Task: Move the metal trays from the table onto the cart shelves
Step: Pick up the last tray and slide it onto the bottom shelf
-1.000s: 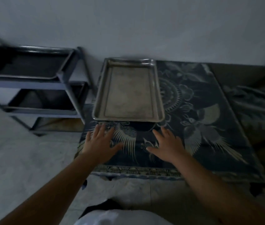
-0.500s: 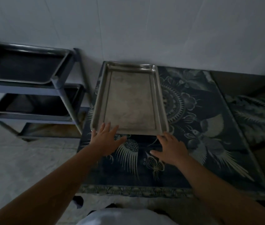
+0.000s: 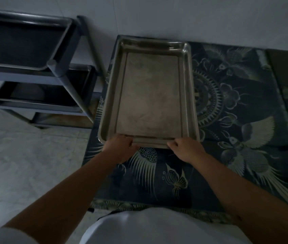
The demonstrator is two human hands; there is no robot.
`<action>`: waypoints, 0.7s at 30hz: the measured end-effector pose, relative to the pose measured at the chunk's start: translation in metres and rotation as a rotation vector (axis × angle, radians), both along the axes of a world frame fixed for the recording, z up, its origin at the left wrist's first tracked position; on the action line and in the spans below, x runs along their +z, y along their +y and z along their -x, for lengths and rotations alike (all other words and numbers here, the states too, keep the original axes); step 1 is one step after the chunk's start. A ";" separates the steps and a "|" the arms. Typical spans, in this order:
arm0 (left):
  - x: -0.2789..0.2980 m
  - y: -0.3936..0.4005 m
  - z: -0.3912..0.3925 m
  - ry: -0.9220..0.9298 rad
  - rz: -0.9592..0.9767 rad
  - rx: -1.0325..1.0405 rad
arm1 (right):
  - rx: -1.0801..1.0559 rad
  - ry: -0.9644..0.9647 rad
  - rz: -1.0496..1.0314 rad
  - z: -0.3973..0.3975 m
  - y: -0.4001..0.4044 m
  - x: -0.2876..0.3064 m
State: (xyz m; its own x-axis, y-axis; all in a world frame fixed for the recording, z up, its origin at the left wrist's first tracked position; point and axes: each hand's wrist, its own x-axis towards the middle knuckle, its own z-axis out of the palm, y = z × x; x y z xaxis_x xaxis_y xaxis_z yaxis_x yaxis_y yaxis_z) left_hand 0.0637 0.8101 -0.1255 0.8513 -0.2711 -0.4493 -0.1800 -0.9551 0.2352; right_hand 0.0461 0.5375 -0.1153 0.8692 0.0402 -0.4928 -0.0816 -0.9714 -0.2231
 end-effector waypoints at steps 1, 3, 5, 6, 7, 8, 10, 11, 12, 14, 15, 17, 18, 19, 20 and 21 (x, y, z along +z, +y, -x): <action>0.000 0.000 -0.001 0.060 0.012 0.011 | -0.005 0.107 -0.031 -0.006 -0.004 0.000; 0.001 0.000 -0.004 0.180 0.003 0.012 | 0.034 0.378 -0.001 -0.020 -0.008 0.005; 0.002 0.005 -0.008 0.202 -0.014 0.006 | 0.036 0.612 0.005 -0.029 -0.010 0.011; 0.002 0.009 -0.007 0.169 -0.016 0.012 | 0.009 0.643 -0.042 -0.032 -0.012 0.012; 0.001 0.013 -0.008 0.061 -0.004 0.025 | -0.016 0.567 -0.082 -0.033 -0.015 0.013; -0.001 0.019 -0.009 -0.094 0.012 0.048 | -0.059 0.398 -0.109 -0.035 -0.019 0.013; -0.007 0.029 -0.014 -0.322 0.011 0.158 | -0.193 -0.043 -0.103 -0.038 -0.031 0.011; -0.009 0.034 -0.018 -0.337 0.009 0.259 | -0.236 -0.237 -0.062 -0.039 -0.037 0.008; -0.010 0.037 -0.023 -0.282 0.031 0.394 | -0.282 -0.328 -0.037 -0.043 -0.042 0.006; -0.013 0.043 -0.038 -0.087 0.169 0.687 | -0.524 -0.219 -0.198 -0.052 -0.048 0.002; -0.014 0.046 -0.046 -0.005 0.257 0.785 | -0.647 -0.141 -0.294 -0.058 -0.050 -0.001; -0.013 0.051 -0.062 0.002 0.411 0.865 | -0.743 -0.100 -0.370 -0.068 -0.051 -0.004; -0.012 0.053 -0.068 -0.025 0.448 0.889 | -0.753 -0.131 -0.394 -0.072 -0.052 -0.005; -0.011 0.054 -0.074 -0.040 0.464 0.907 | -0.777 -0.155 -0.412 -0.075 -0.053 -0.005; -0.010 0.054 -0.079 -0.027 0.461 0.922 | -0.811 -0.160 -0.447 -0.078 -0.053 -0.005; -0.010 0.054 -0.083 0.006 0.444 0.934 | -0.837 -0.154 -0.465 -0.079 -0.053 -0.005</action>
